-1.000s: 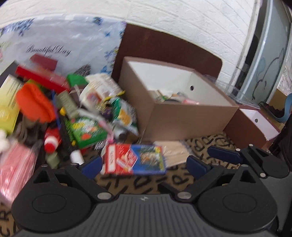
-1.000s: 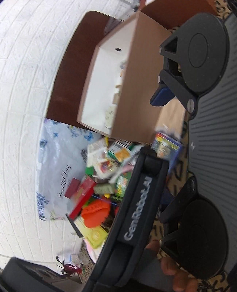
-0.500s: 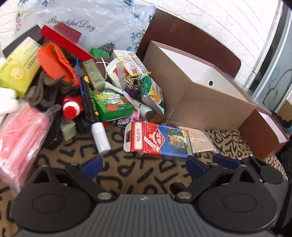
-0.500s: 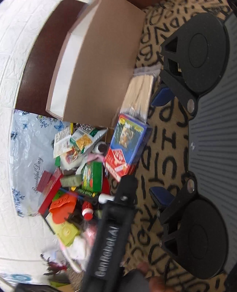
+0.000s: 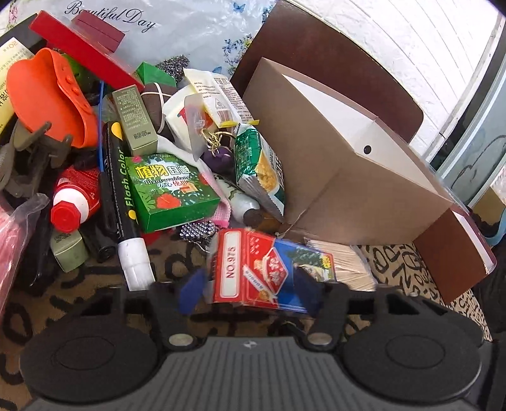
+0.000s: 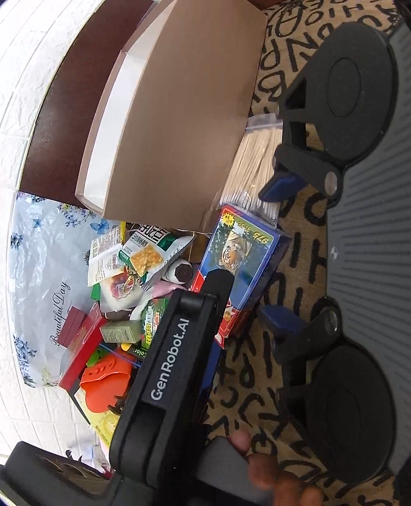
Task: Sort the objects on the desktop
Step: 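Grasp the red-and-blue playing-card box with the right gripper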
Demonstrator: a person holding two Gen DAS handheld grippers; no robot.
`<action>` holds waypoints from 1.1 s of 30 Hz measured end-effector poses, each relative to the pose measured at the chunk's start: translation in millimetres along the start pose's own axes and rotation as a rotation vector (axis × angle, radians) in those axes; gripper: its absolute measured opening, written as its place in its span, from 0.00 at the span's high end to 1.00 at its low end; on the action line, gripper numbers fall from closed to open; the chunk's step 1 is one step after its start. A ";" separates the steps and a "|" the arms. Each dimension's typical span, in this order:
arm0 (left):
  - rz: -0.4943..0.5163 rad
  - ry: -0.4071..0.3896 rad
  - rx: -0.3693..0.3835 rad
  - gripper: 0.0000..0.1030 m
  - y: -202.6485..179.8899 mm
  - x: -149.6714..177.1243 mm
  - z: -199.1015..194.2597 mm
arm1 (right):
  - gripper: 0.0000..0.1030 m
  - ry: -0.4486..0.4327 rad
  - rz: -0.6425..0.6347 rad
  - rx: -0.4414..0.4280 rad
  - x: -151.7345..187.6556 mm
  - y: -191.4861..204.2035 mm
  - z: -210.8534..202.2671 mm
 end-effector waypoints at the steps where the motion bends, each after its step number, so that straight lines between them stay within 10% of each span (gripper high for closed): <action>1: -0.002 0.006 0.010 0.52 0.1 1.9 -0.4 | 0.45 0.002 -0.001 -0.014 0.8 1.8 0.3; 25: -0.009 0.065 0.073 0.44 -0.8 42.1 -47.1 | 0.41 0.017 -0.077 -0.075 30.2 26.2 -44.9; 33: -0.028 0.076 0.074 0.59 4.0 37.8 -44.5 | 0.41 0.020 -0.074 -0.084 26.2 25.6 -41.4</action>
Point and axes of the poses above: each gripper's, at about its wrist camera, not at the fingertips, and z roughly the way its jaws point, y to its left, x to its underside, the point moved 9 cm from there along z, roughly the way its jaws point, and after that the axes turned 3 degrees about y, right-handed, at the moved point
